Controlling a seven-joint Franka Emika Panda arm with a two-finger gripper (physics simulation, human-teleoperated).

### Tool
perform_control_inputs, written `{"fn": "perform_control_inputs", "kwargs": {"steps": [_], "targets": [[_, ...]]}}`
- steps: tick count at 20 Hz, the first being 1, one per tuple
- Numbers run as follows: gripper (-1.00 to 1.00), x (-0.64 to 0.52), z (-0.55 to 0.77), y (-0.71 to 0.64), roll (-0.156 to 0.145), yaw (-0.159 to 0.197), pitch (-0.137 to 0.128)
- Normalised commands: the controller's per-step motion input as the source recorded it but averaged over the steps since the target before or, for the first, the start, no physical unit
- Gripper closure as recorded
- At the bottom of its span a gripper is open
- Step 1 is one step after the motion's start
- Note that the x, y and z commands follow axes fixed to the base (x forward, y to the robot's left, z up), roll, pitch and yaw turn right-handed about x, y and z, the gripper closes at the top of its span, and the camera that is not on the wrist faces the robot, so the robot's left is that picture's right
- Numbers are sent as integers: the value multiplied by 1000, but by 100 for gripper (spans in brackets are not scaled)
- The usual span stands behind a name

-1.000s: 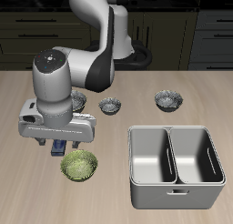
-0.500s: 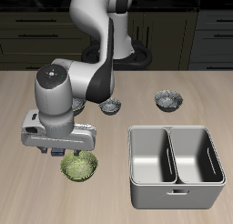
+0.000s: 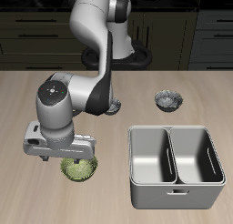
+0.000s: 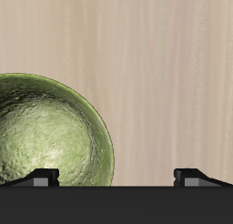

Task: Place the green bowl in the right side of the drainer

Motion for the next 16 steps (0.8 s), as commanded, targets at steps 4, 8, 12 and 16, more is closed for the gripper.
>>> {"fn": "perform_control_inputs", "kwargs": {"steps": [4, 8, 12, 16], "targets": [[100, 1, -150, 16, 12, -27, 15], [100, -17, -24, 31, 13, -1, 2], [100, 3, 183, -74, -14, 2, -22], [100, -31, 267, -21, 0, 13, -36]]}}
